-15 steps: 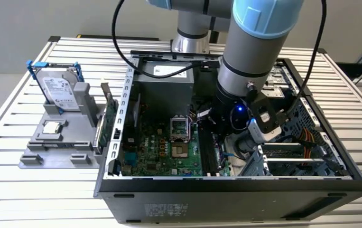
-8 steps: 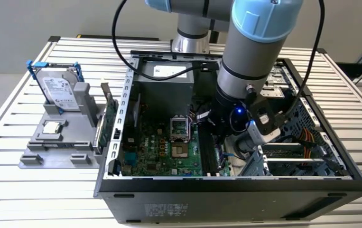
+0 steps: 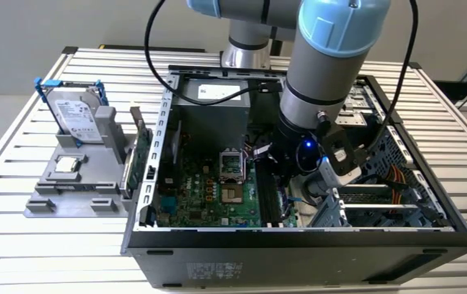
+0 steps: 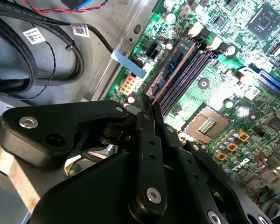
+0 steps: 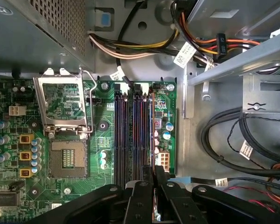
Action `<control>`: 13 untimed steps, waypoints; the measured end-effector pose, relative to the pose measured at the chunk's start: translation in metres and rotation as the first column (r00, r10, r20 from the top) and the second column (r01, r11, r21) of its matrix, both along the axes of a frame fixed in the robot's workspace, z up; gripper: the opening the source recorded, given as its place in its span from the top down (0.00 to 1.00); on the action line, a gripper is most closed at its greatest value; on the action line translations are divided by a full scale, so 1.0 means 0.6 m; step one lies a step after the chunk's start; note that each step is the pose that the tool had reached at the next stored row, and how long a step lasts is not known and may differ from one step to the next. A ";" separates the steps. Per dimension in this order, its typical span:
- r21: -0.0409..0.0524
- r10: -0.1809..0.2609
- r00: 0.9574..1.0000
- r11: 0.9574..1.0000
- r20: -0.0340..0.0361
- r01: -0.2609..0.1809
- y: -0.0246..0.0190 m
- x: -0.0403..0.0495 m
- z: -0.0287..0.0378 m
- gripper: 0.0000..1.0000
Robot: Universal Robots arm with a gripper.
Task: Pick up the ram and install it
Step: 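Insert the ram into the slot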
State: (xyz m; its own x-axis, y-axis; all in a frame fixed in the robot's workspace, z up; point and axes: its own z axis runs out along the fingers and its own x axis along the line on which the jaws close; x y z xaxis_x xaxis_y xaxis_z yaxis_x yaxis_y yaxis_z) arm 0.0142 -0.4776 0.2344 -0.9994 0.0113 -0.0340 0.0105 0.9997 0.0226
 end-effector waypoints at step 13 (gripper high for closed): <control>-0.003 0.000 1.000 1.000 0.000 0.000 0.0000 -0.001 -0.009 1.00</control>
State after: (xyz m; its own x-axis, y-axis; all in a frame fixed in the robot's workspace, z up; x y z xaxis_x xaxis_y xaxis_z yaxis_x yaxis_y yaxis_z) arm 0.0139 -0.4776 0.2291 -0.9994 0.0112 -0.0336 0.0105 0.9998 0.0194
